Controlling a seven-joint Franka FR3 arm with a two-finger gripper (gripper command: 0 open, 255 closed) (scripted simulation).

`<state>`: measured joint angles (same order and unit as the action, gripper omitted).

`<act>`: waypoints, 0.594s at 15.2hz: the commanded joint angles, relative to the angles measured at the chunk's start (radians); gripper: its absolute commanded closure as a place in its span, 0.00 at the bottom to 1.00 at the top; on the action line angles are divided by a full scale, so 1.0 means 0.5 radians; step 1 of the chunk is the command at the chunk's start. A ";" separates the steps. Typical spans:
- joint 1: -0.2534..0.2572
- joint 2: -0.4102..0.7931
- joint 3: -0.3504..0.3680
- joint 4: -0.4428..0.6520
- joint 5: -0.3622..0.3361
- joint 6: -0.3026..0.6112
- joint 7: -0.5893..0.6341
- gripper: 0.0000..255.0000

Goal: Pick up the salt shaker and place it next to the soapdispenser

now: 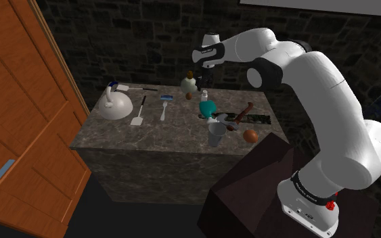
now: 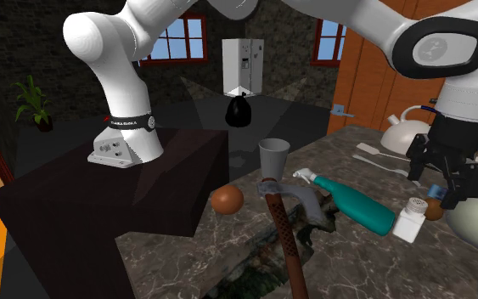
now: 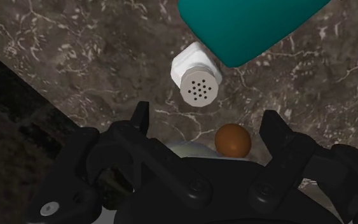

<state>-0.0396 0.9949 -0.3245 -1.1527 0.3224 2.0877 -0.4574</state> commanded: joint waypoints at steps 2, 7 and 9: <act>0.014 -0.113 -0.021 -0.029 -0.020 -0.086 0.004 0.00; 0.014 -0.113 -0.021 -0.029 -0.020 -0.086 0.005 0.00; 0.014 -0.113 -0.021 -0.029 -0.020 -0.086 0.005 0.00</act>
<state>-0.0325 0.9383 -0.3351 -1.1674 0.3125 2.0451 -0.4552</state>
